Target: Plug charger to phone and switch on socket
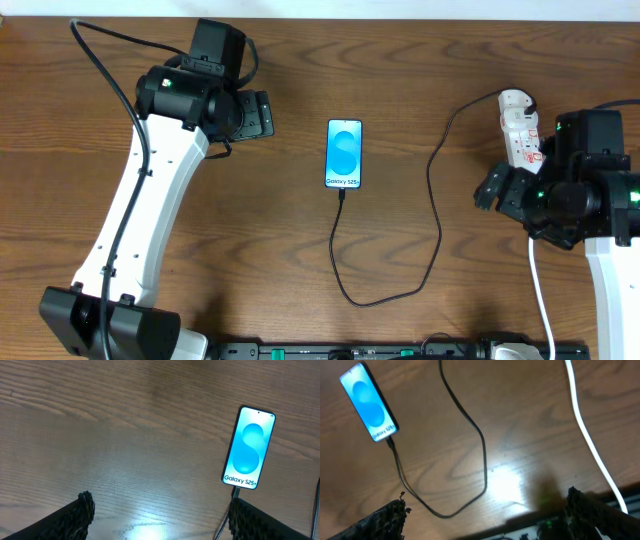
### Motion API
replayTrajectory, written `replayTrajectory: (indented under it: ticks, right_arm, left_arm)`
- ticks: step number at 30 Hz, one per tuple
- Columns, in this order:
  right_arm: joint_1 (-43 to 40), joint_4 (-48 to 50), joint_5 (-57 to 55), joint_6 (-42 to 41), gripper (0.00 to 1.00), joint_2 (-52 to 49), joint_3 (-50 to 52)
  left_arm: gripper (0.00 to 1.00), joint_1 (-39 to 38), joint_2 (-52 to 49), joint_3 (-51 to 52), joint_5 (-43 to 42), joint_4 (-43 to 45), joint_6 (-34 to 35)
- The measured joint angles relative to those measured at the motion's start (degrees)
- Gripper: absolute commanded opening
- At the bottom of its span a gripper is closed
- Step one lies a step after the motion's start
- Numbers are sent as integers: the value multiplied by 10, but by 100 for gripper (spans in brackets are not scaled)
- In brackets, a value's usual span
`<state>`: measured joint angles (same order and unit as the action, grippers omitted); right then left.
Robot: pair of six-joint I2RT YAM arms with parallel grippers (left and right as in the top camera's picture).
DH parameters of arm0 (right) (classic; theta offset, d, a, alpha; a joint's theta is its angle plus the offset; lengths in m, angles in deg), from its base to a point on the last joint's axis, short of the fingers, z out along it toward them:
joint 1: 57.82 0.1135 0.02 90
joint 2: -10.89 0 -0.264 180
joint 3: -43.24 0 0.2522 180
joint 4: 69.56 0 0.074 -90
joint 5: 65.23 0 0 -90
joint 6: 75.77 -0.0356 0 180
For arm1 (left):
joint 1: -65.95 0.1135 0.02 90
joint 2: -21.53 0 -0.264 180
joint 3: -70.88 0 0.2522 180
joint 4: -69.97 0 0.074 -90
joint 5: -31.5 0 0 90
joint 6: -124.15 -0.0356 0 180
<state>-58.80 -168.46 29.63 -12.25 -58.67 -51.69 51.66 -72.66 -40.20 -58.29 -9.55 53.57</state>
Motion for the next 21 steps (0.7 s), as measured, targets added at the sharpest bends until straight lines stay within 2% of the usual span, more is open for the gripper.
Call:
replayTrajectory:
  ticks: [21]
  right_arm:
    - [0,-7,-8,0,99,0,0]
  left_arm:
    - [87,0,0,0,0,0,0]
